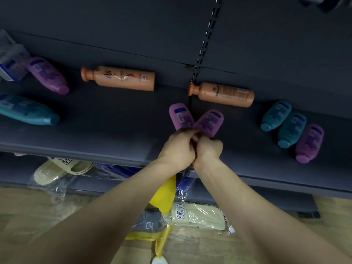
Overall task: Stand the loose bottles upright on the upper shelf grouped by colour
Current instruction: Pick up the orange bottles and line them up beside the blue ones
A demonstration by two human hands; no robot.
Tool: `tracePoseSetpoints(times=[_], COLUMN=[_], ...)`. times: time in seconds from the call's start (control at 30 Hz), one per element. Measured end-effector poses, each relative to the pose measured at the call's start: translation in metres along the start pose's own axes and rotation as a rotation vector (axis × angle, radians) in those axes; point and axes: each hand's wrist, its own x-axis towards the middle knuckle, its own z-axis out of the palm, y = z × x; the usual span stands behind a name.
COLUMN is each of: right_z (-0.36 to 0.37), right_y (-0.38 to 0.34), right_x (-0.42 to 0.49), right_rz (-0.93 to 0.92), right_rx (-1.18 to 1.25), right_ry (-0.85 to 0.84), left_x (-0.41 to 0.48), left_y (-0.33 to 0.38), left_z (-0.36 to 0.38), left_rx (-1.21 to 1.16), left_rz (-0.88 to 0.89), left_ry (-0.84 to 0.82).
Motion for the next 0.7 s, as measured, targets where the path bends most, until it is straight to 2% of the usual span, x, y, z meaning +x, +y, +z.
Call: tracePoseSetpoints(times=[0.23,0.33,0.53,0.6,0.7], right_z=[0.001,-0.001,0.015,0.028,0.048], right_y=[-0.001,0.0,0.0,0.004,0.012], right_x=[-0.001,-0.012,-0.028,-0.028,-0.03], right_rz=[-0.179,-0.277,-0.614,-0.711,-0.744], right_rx=[-0.282,-0.396,-0.779,-0.904,-1.093], right_ry=[0.197,0.214,0.08,-0.016,-0.21], left_x=[-0.004,-0.005,-0.007,-0.006,-0.005], left_y=[-0.017,-0.027,-0.044,-0.05,-0.061], left_z=[-0.017,-0.027,-0.051,-0.058,-0.067], left_rx=[0.037,0.049,0.093,0.126,0.192], left_rz=[-0.035,-0.078,-0.163,-0.19,-0.223], left_ry=[-0.01,0.001,0.033,0.049,0.088])
